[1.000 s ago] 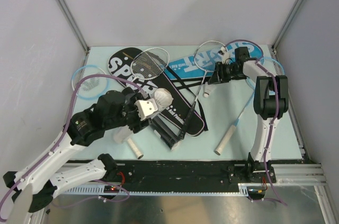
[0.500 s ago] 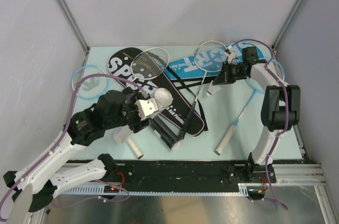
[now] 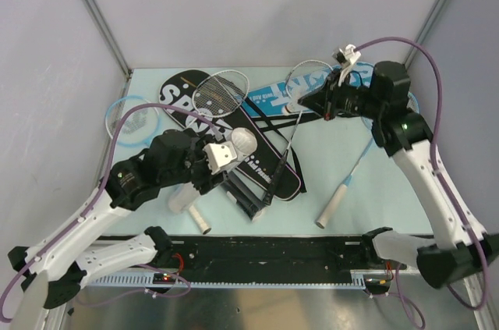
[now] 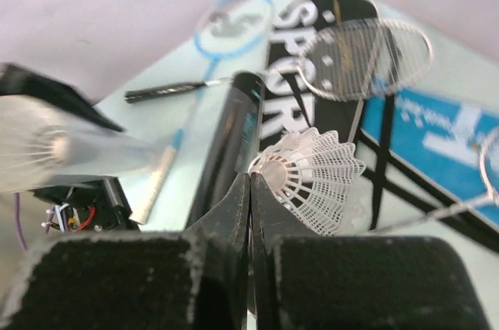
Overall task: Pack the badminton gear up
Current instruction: Pick up the shuttlecock at the center of the board, then place the shuttlecock at the shuttle tube.
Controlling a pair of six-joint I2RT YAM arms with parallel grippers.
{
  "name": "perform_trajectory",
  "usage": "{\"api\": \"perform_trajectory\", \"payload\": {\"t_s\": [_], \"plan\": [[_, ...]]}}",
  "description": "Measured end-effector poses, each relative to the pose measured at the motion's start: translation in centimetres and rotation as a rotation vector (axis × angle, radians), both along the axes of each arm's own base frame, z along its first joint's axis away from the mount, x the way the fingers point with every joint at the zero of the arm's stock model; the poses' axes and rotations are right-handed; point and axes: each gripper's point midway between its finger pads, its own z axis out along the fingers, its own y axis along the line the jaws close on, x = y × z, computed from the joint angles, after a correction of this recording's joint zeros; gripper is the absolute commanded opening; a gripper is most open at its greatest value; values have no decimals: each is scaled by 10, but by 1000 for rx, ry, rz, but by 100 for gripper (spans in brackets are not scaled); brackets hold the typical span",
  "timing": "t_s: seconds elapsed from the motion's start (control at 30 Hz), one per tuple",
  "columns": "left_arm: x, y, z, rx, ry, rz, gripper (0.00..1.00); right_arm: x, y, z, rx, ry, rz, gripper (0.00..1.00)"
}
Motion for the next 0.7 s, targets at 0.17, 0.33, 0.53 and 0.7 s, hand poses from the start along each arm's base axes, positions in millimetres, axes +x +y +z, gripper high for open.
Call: {"api": "perform_trajectory", "payload": {"t_s": [0.17, 0.33, 0.53, 0.7], "plan": [[3, -6, 1, 0, 20, 6, 40, -66, 33, 54, 60, -212, 101, 0], [5, -9, 0, 0, 36, 9, 40, -105, 45, 81, 107, -324, 156, 0], [4, -12, -1, -4, 51, 4, 40, -126, 63, 81, 116, -337, 214, 0], [3, -13, -1, -5, 58, -2, 40, -141, 77, 77, 118, -327, 269, 0]]}}
